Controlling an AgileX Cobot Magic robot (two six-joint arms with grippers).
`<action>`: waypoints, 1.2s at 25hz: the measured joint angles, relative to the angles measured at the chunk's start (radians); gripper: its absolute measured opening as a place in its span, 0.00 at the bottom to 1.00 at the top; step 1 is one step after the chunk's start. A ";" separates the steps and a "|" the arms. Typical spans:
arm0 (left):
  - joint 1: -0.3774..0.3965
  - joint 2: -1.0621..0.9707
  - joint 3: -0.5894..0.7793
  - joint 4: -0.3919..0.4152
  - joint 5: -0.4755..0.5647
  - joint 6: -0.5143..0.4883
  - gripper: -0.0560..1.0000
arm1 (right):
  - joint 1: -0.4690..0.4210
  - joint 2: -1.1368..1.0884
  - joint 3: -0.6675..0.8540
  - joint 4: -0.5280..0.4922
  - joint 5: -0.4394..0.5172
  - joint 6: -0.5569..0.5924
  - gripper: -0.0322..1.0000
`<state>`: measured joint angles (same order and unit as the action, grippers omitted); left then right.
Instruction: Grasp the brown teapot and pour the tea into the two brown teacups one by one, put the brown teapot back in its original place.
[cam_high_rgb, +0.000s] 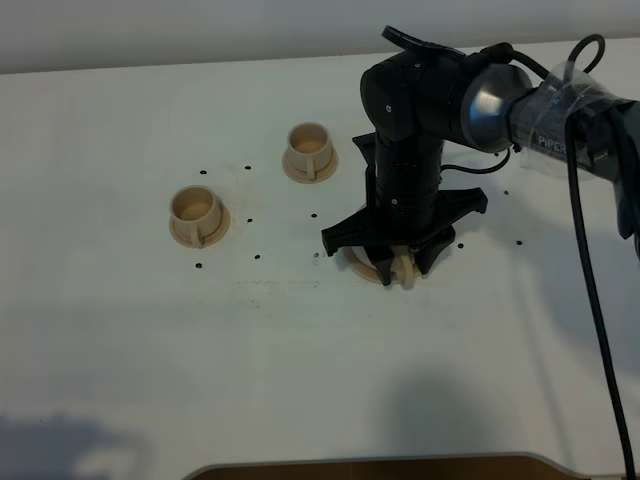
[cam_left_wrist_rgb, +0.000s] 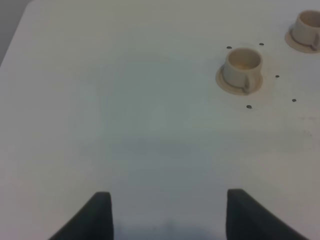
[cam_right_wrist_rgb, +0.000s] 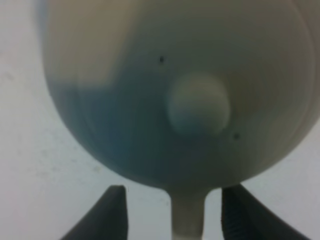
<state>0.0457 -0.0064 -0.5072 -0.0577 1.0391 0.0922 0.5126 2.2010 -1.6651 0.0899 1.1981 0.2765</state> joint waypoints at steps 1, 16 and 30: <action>0.000 0.000 0.000 0.000 0.000 0.000 0.56 | 0.000 0.000 0.000 0.000 0.006 0.000 0.47; 0.000 0.000 0.000 0.000 0.000 0.000 0.56 | 0.000 -0.017 0.000 -0.052 0.004 -0.015 0.40; 0.000 0.000 0.000 0.000 0.000 0.000 0.56 | 0.001 -0.017 0.000 -0.056 -0.012 -0.018 0.19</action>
<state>0.0457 -0.0064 -0.5072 -0.0577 1.0391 0.0922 0.5134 2.1841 -1.6651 0.0337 1.1865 0.2585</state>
